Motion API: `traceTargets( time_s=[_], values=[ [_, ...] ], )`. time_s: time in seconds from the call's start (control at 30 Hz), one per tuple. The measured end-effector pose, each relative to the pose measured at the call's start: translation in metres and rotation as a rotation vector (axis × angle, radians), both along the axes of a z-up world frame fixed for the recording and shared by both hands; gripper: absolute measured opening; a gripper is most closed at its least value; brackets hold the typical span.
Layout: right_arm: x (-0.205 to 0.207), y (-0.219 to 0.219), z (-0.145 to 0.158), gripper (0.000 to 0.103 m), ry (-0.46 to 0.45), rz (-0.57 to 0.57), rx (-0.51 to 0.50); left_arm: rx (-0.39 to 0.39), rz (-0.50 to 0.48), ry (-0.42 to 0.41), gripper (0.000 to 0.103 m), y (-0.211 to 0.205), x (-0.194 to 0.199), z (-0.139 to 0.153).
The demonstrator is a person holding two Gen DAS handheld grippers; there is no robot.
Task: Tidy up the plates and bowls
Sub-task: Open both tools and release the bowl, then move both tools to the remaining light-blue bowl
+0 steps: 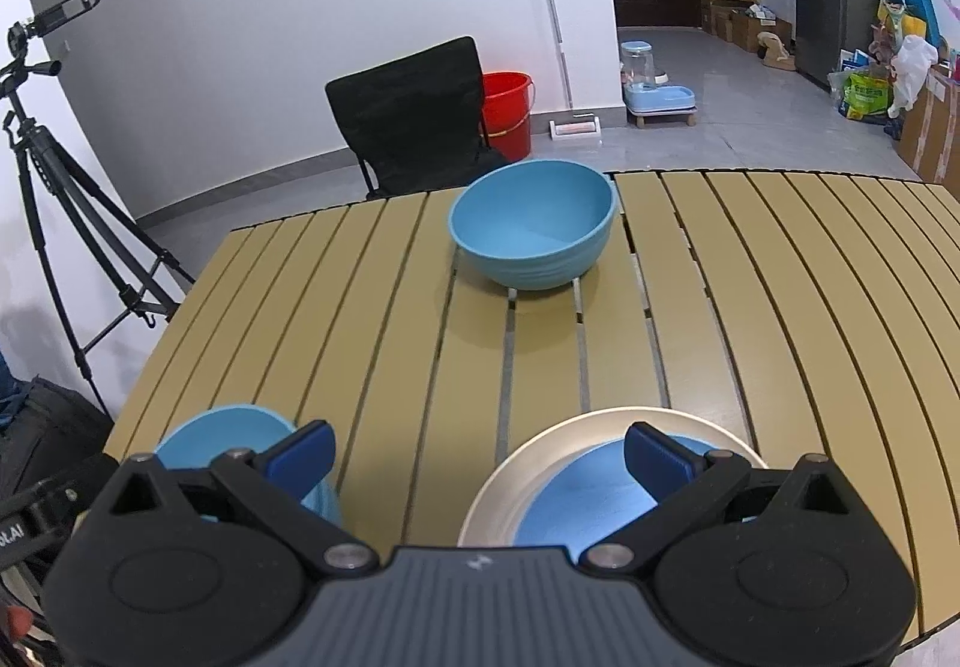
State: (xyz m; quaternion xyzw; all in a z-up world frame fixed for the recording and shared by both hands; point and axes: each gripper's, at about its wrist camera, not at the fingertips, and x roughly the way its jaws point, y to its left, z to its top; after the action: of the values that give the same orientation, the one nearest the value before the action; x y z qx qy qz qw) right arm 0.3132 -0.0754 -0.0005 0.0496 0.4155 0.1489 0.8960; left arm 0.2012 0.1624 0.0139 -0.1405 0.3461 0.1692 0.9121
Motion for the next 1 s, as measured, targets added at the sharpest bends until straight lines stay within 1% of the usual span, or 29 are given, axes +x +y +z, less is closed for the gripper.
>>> traceTargets(
  time_s=[0.07, 0.4, 0.57, 0.77, 1.0],
  values=[
    [0.004, -0.004, -0.001, 0.103, 0.003, -0.005, -0.003, -0.014, -0.010, 0.005, 0.103, -0.001, 0.006, 0.002],
    [0.026, -0.024, 0.001, 0.103, 0.000, -0.024, -0.020, 0.029, -0.052, -0.007, 0.103, -0.023, 0.035, 0.014],
    [0.032, -0.030, 0.000, 0.103, 0.000, -0.026, -0.020, 0.022, -0.063, -0.005, 0.103, -0.030, 0.051, 0.016],
    [0.055, -0.042, -0.002, 0.103, 0.018, -0.032, -0.010, 0.001, -0.073, -0.001, 0.103, -0.035, 0.071, 0.016],
    [0.081, -0.053, -0.001, 0.103, 0.041, -0.036, 0.011, -0.023, -0.084, 0.034, 0.103, -0.041, 0.100, 0.017]
  ],
)
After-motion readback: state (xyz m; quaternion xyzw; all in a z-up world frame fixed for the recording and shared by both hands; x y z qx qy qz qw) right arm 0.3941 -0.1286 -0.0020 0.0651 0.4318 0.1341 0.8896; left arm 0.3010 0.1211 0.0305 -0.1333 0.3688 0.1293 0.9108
